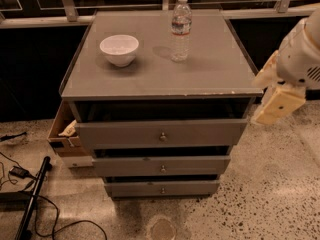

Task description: Open bottom drawer

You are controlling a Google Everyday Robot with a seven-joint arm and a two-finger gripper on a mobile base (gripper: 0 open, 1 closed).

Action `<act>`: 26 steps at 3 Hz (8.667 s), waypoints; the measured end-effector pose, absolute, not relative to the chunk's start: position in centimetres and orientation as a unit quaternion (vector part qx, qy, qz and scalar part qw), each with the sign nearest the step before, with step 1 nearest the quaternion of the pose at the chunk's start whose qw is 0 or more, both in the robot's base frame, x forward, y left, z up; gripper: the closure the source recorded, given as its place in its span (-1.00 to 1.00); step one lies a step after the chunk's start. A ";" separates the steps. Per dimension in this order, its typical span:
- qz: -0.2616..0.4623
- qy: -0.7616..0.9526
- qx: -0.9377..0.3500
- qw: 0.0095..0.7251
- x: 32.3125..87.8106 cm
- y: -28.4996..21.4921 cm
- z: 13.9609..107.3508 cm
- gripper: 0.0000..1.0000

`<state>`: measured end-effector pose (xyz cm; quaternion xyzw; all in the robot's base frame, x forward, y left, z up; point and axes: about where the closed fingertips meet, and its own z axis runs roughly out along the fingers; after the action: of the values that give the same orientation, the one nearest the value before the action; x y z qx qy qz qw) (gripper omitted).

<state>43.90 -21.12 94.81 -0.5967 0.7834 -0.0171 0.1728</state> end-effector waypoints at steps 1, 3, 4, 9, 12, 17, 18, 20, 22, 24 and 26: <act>0.029 0.777 -0.600 0.189 44.0 -19.0 88.0 0.31; 0.074 0.779 -0.596 0.180 43.7 -17.6 78.7 1.00; 0.075 0.779 -0.596 0.180 43.7 -17.6 78.3 1.00; 0.193 0.776 -0.568 0.193 39.7 -16.2 49.5 1.00; 0.137 0.766 -0.591 0.210 39.6 -17.9 39.8 1.00; 0.153 0.770 -0.561 0.262 42.4 -19.9 24.6 -0.31; 0.137 0.764 -0.566 0.278 42.9 -19.9 22.7 -0.78; 0.120 0.743 -0.585 0.301 44.1 -18.5 18.7 -1.00; 0.070 0.704 -0.636 0.308 46.1 -16.3 17.6 -1.00; 0.039 0.684 -0.661 0.307 48.1 -15.3 17.6 -1.00; 0.026 0.689 -0.660 0.297 50.9 -14.2 19.4 -1.00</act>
Offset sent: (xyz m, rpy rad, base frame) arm -0.0053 0.0494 -0.2692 0.2309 0.1981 0.0482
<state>50.95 -14.25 19.40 -0.6601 0.6894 0.0257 0.2972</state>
